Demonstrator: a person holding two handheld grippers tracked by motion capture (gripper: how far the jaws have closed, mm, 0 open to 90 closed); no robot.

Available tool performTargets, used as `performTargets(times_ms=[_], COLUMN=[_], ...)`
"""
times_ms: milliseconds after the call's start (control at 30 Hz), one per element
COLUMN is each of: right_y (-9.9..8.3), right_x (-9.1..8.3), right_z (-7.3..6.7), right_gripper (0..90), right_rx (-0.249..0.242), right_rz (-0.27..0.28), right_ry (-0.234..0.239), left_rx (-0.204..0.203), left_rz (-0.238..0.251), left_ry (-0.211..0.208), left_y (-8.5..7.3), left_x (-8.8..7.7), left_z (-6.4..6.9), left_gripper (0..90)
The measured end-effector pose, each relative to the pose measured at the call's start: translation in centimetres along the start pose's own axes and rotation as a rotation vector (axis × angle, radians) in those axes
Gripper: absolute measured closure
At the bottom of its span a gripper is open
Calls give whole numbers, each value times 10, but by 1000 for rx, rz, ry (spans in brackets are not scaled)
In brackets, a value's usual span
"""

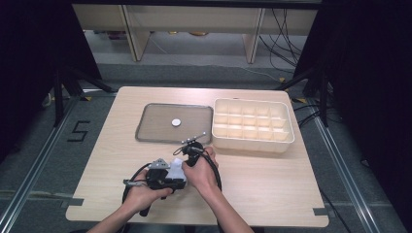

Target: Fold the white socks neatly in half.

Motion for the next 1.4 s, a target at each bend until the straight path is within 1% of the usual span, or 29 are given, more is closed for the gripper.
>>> performTargets(times_ms=[100, 133, 167, 200, 233, 267, 300, 333, 367, 400, 433, 500, 533, 600, 667, 733, 767, 833, 867, 900, 933, 967, 1000, 1067, 1100, 1200, 1233, 1333, 1400], right_y=[0, 0, 1, 0, 1, 2, 4, 5, 7, 7, 7, 9, 11, 14, 16, 16, 14, 12, 12, 12, 13, 14, 16, 19, 21, 21, 21, 17, 16], right_x=[0, 0, 0, -2, -2, -4, -6, -8, -10, -12, -11, -16, -18, -22, -26, -27, -26, -26, -25, -25, -24, -27, -27, -29, -30, -32, -31, -32, -32], right_z=[2, 1, 3, 3, 4, 5, 6, 4, 3, 2, 3, 0, -2, 2, 1, 1, 2, 1, 1, 2, 2, 0, 2, 3, 1, -1, -1, -3, -2], right_gripper=[824, 808, 794, 772, 751, 735, 721, 707, 693, 677, 662, 624, 603, 567, 538, 510, 509, 507, 503, 500, 494, 491, 481, 452, 447, 434, 426, 409, 409], right_rx=[-19, -14, -30, -13, -25, -19, -11, 15, 41, 46, 32, 57, 65, 55, 55, 65, 71, 75, 71, 75, 71, 91, 85, 96, 98, 97, 97, 93, 91], right_rz=[-5, -8, -5, -9, -4, 1, 20, 29, 30, 32, 38, 33, 57, 82, 102, 98, 75, 63, 62, 56, 69, 58, 79, 99, 112, 114, 113, 91, 87], right_ry=[-6, -2, -6, -9, -9, -13, -8, 3, 16, 24, 13, 38, 56, 40, 63, 77, 76, 89, 99, 99, 103, 113, 112, 104, 114, 124, 122, 133, 121], left_rx=[7, 13, 12, 25, 23, 31, 35, 37, 39, 37, 43, 49, 54, 56, 50, 47, 39, 15, 3, -6, -14, -22, -31, -42, -48, -56, -52, -53, -52], left_rz=[10, 18, 29, 28, 50, 73, 77, 89, 100, 104, 105, 114, 122, 151, 186, 206, 215, 230, 237, 242, 253, 248, 258, 266, 269, 253, 261, 256, 261], left_ry=[-18, -24, -31, -30, -31, -31, -15, -13, -31, -29, -36, -29, -37, -43, -30, -25, -15, -16, -7, -12, 2, 5, 9, 22, 26, 45, 33, 42, 47], left_y=[2, 3, 4, 5, 8, 10, 11, 12, 13, 13, 13, 15, 16, 19, 23, 24, 24, 23, 22, 21, 20, 19, 18, 17, 16, 11, 11, 12, 13], left_x=[-1, -2, -3, -6, -9, -13, -16, -19, -20, -22, -24, -28, -31, -37, -48, -55, -60, -68, -71, -74, -77, -79, -81, -83, -84, -84, -83, -83, -83], left_z=[5, 6, 8, 8, 10, 11, 11, 12, 14, 15, 16, 18, 18, 18, 15, 11, 9, 5, 2, 0, -4, -7, -10, -16, -17, -21, -21, -21, -21], left_gripper=[736, 705, 683, 647, 615, 582, 551, 539, 507, 507, 494, 473, 465, 459, 456, 449, 445, 437, 429, 425, 422, 417, 414, 412, 411, 411, 410, 408, 406])
Point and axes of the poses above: each handheld gripper's, and its own axes: x roughly forward along the jaws, y roughly out of its top, z roughly to its right, the point moved 10 cm from there along x, roughly forward along the jaws, and after that the axes turned 14 degrees about -y, right-handed, at the moved point
